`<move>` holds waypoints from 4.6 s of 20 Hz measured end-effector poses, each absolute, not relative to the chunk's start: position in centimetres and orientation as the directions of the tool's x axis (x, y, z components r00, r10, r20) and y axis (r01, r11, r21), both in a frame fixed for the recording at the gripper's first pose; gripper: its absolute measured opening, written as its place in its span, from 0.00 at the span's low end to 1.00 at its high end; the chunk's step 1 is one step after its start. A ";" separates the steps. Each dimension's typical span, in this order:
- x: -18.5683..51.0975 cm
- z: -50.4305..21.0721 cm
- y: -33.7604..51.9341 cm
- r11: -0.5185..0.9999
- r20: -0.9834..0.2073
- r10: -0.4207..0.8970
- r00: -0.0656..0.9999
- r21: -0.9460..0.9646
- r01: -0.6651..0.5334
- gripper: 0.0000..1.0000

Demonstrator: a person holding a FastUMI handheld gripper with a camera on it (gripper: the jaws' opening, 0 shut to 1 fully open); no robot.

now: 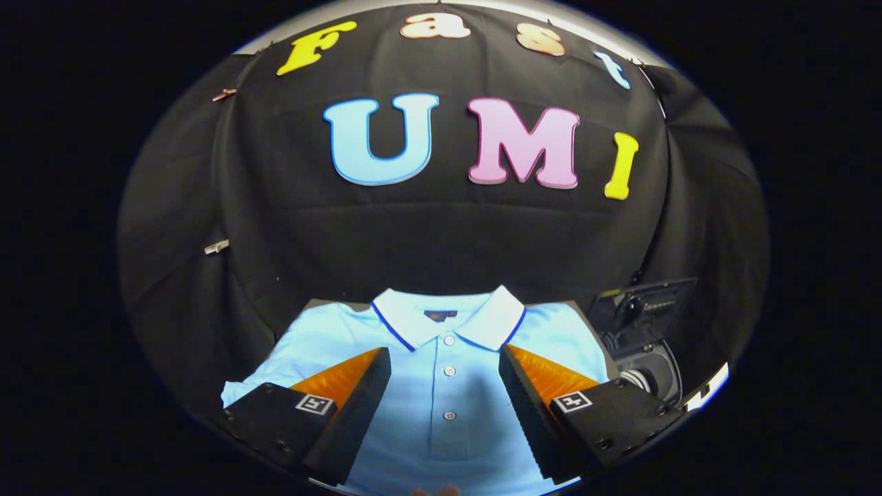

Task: Put the clothes into the washing machine and then close the washing machine lid.

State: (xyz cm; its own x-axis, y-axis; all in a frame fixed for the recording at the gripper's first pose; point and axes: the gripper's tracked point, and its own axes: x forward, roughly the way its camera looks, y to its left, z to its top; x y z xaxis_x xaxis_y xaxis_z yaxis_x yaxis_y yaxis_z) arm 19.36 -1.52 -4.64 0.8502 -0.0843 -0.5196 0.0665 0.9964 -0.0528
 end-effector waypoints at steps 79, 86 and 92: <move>19.1 7.9 -10.4 0.989 -0.537 -0.127 0.834 -0.133 0.064 0.05; 19.2 9.9 -18.7 0.987 -0.516 -0.136 0.846 -0.143 0.072 0.05; 18.9 10.2 -26.2 0.980 -0.505 -0.182 0.844 -0.158 0.117 0.05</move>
